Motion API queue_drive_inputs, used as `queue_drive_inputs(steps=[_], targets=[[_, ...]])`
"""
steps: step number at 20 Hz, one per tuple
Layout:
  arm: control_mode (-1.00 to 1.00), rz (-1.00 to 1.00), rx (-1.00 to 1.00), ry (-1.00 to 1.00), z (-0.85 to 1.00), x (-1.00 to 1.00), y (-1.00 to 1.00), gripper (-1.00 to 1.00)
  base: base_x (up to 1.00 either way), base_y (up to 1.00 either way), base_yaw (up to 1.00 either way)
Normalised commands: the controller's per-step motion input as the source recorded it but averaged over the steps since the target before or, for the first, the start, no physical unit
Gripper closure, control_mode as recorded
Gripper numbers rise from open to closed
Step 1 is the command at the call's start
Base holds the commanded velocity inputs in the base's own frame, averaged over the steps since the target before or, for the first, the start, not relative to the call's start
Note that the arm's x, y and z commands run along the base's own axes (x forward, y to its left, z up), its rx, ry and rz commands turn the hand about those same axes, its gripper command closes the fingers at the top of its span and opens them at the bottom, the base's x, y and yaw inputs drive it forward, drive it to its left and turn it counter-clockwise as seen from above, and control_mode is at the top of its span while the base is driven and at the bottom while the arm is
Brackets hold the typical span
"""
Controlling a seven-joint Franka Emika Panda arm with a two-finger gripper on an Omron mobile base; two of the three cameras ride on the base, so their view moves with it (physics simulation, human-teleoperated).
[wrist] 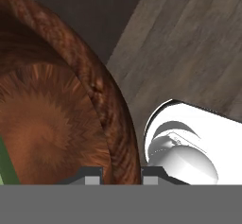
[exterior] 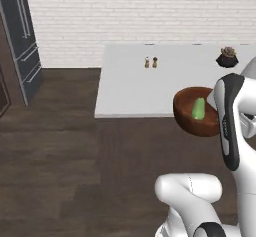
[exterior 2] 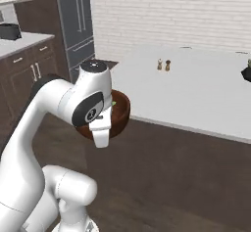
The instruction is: Pick the corn from the sink and place it in the bowl. Then pick the bowl and place it in the microwave. Then close the microwave door and press the start button.
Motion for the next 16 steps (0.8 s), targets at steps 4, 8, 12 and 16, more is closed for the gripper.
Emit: queue_drive_inputs(steps=[4, 8, 12, 16], targets=[[1.0, 0.0, 0.0, 0.0, 0.0, 0.0, 0.0, 1.0, -0.3, -0.08, -0.76], [1.0, 0.0, 0.0, 0.0, 0.0, 0.0, 0.0, 1.0, -0.23, -0.05, -0.77], [1.0, 0.0, 0.0, 0.0, 0.0, 0.0, 0.0, 1.0, -0.14, -0.01, -0.78], [1.0, 0.0, 0.0, 0.0, 0.0, 0.0, 0.0, 1.0, -0.12, 0.0, -0.77]])
